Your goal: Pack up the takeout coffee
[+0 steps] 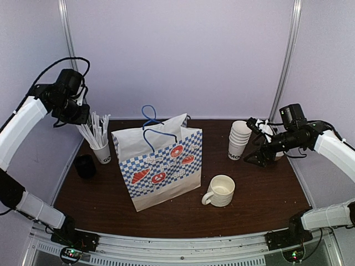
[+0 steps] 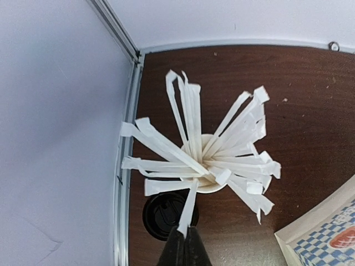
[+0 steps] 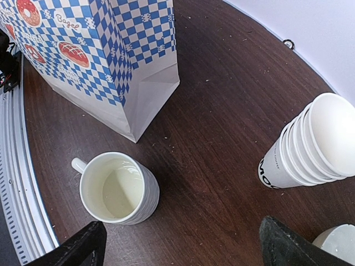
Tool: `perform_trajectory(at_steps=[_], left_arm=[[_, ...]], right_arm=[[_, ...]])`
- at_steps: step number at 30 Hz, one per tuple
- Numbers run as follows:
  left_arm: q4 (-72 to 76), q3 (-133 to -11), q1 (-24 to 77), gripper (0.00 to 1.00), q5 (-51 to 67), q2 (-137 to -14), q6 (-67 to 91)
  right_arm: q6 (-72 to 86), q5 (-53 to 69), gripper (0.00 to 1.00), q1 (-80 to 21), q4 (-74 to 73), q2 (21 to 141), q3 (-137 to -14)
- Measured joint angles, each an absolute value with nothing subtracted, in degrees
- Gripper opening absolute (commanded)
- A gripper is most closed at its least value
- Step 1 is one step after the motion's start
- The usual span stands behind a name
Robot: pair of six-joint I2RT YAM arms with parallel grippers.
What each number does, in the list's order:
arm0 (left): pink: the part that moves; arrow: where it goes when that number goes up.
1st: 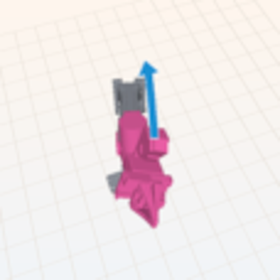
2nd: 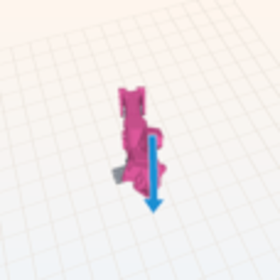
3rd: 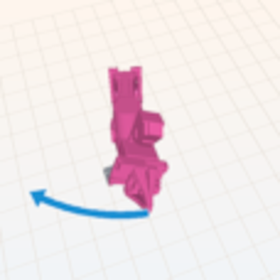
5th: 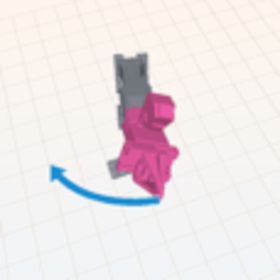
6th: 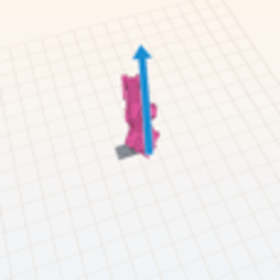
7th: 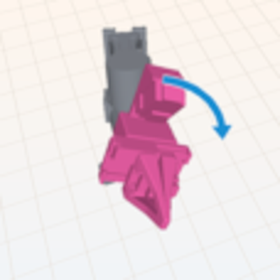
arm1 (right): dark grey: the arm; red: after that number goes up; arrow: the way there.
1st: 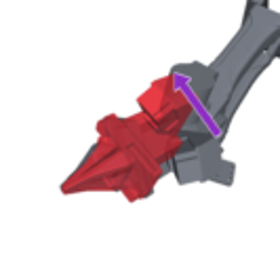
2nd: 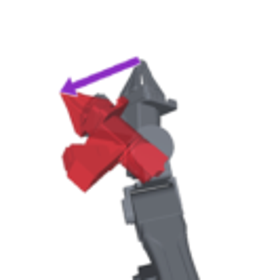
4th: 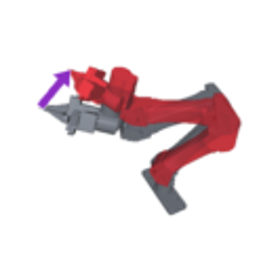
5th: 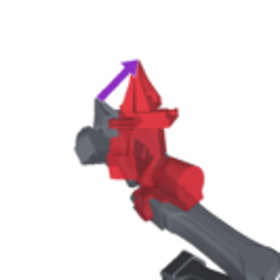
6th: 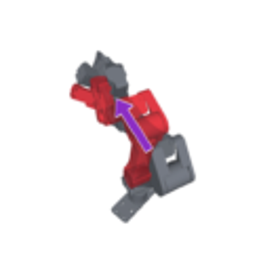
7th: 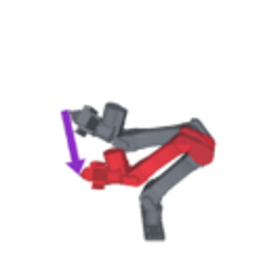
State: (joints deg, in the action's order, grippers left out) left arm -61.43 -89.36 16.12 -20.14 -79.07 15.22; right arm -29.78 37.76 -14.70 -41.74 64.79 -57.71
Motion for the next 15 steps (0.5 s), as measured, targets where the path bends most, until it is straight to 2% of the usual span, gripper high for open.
perform_trajectory(at_steps=[9, 15], left_arm=[[-71.1, -103.8, 16.1, 0.00, -16.7, -71.0, 13.9], [-71.0, -108.8, 16.1, 0.00, -2.6, -65.5, 13.6]], right_arm=[[-30.2, 37.8, 0.99, -14.7, -41.7, 65.4, -57.7], [-30.3, 37.8, 0.99, -14.7, -41.7, 65.5, -57.7]])
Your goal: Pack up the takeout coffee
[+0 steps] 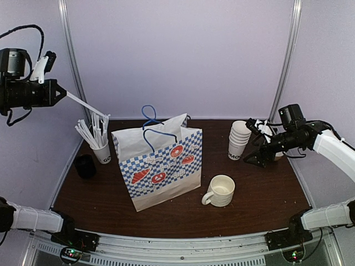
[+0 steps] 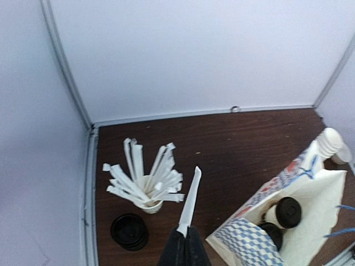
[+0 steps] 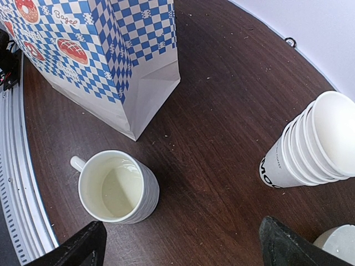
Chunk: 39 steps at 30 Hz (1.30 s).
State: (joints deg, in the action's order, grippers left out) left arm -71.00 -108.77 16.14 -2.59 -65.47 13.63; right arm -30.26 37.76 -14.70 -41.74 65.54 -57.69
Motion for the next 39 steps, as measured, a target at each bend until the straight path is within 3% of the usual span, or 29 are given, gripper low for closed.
perform_trajectory(at_steps=[8, 14, 31, 39], left_arm=[[-66.2, -108.0, 16.2, 0.00, 16.7, -60.9, 17.4], [-65.0, -105.7, 17.1, 0.00, 22.3, -57.3, 20.2], [-56.9, -84.6, 17.8, 0.00, 30.4, -55.1, 28.0], [-44.5, -77.0, 27.7, 0.00, 26.5, -60.7, 32.6]], right_arm=[[-31.2, 37.7, 1.00, -14.7, -41.8, 65.5, -56.7], [-31.7, 37.7, 0.99, -14.6, -41.8, 65.5, -56.7], [-32.8, 37.7, 0.99, -14.3, -41.8, 64.8, -56.5], [-33.3, 37.7, 0.99, -14.3, -41.9, 64.8, -56.1]])
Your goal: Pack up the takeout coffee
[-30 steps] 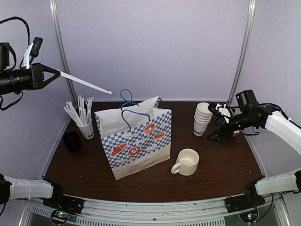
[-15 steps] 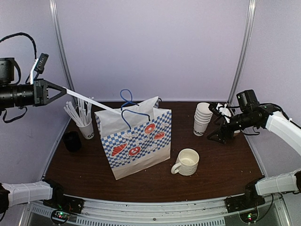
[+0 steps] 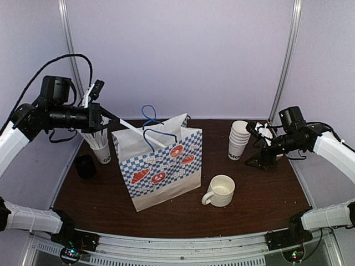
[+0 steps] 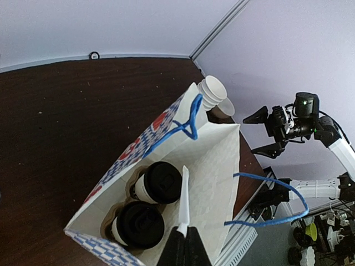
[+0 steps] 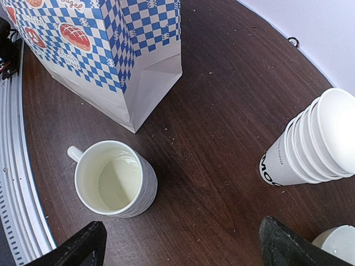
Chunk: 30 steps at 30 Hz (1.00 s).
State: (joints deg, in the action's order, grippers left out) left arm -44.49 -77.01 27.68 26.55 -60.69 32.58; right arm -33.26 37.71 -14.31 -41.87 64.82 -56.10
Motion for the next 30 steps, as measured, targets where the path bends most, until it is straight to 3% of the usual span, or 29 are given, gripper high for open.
perform_trajectory(at_steps=[13, 15, 18, 25, 30], left_arm=[[-35.3, -75.9, 35.2, 0.00, 22.2, -70.7, 34.1], [-34.6, -75.7, 35.7, 0.30, 22.2, -71.2, 34.0], [-34.8, -75.7, 36.1, 0.49, 21.9, -71.6, 33.5], [-46.5, -82.4, 36.2, 0.58, 14.5, -69.8, 30.4], [-56.2, -91.7, 36.2, 0.51, 0.6, -66.1, 25.4]], right_arm=[[-34.2, 37.7, 0.99, -14.3, -42.3, 64.8, -56.1], [-34.3, 37.7, 0.99, -14.3, -42.3, 64.8, -56.1], [-34.5, 37.8, 0.99, -14.3, -42.7, 64.8, -56.1], [-34.6, 38.3, 0.99, -14.3, -43.1, 64.8, -56.1], [-34.8, 38.9, 0.99, -14.3, -43.2, 64.9, -56.1]])
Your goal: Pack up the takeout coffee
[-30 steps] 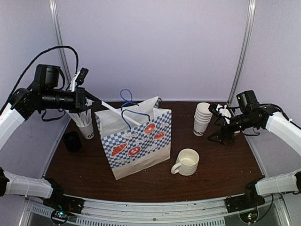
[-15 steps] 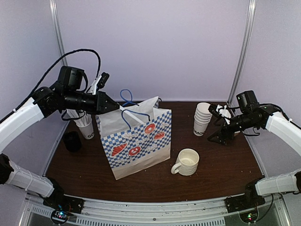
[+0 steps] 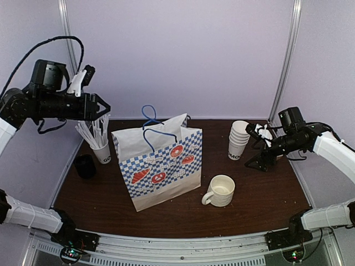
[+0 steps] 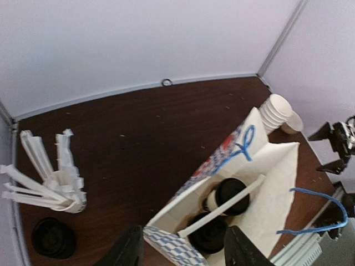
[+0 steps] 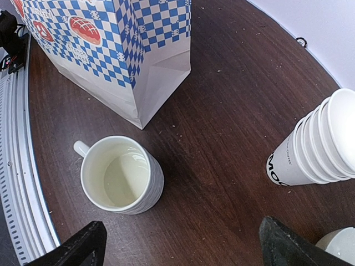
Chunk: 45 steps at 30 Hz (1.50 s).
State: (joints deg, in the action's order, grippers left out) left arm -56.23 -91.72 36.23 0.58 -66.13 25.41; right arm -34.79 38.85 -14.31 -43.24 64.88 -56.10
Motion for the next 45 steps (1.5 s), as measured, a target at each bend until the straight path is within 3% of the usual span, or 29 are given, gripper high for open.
perform_trajectory(at_steps=[6, 10, 14, 21, 45], left_arm=[[-62.0, -89.5, 35.5, 0.42, -17.8, -64.0, 20.4], [-62.6, -83.4, 32.1, 0.46, -22.3, -66.3, 18.6], [-61.7, -79.0, 26.1, 0.52, -21.7, -68.6, 17.7], [-56.8, -78.5, 16.9, 0.52, -15.1, -72.2, 16.3], [-49.2, -81.3, 13.2, 0.33, -10.0, -85.1, 13.7]], right_arm=[[-34.8, 39.0, 0.99, -14.3, -43.8, 64.9, -56.1], [-34.8, 39.0, 0.99, -14.3, -43.9, 64.9, -56.1], [-35.2, 39.0, 0.99, -14.3, -43.9, 64.9, -56.1], [-35.8, 39.0, 0.99, -14.3, -44.0, 64.9, -56.1], [-36.4, 39.0, 0.99, -14.3, -44.5, 64.9, -56.1]])
